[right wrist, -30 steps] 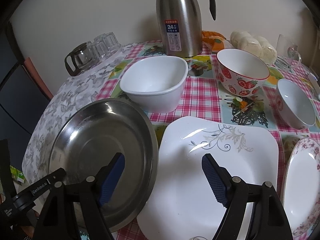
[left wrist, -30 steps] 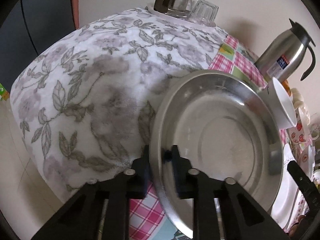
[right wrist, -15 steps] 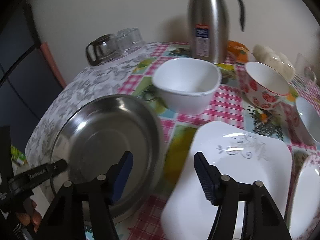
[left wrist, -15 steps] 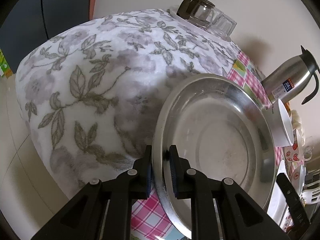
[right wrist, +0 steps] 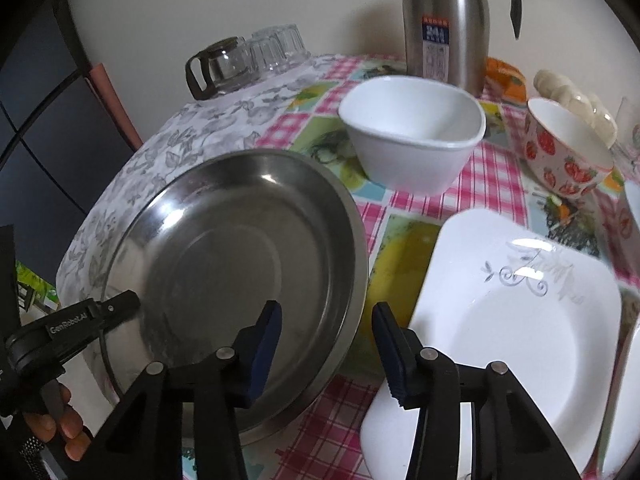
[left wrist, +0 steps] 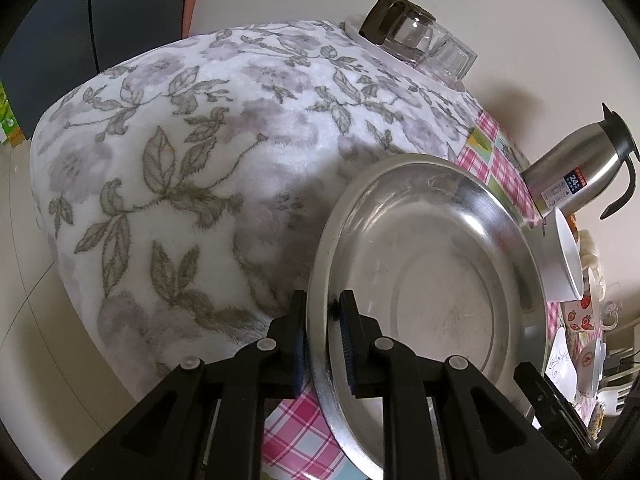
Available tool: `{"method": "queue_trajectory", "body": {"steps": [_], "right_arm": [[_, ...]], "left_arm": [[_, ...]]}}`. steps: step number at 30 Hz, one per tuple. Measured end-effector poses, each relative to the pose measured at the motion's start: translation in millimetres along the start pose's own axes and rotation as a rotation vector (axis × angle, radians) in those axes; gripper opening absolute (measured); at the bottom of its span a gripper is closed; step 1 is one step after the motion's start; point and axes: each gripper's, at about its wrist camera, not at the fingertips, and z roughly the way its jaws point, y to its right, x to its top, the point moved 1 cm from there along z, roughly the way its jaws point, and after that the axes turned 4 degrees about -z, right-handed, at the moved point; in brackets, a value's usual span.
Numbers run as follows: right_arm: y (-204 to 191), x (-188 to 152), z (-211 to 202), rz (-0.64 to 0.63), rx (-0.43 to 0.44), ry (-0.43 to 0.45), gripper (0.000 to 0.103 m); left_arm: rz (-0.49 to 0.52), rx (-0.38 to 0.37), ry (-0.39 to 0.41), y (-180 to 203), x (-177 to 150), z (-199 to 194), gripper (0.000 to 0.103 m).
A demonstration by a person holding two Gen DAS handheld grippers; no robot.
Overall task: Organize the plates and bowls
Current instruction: 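Close the right gripper on the steel tray rim beside the left gripper, then lift the steel tray with both grippers, tilting it up off the table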
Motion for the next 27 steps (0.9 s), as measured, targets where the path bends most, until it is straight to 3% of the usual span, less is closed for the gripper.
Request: {"method": "queue_trajectory", "body": {"steps": [11, 27], "right_arm": [[-0.9, -4.0, 6.3, -0.002, 0.002, -0.026, 0.019], [-3.9, 6.2, -26.7, -0.023, 0.048, 0.029, 0.019]], "left_arm": [[0.016, 0.017, 0.006, 2.9, 1.2, 0.8, 0.018], [0.078, 0.035, 0.068, 15.6, 3.5, -29.7, 0.017]]}}
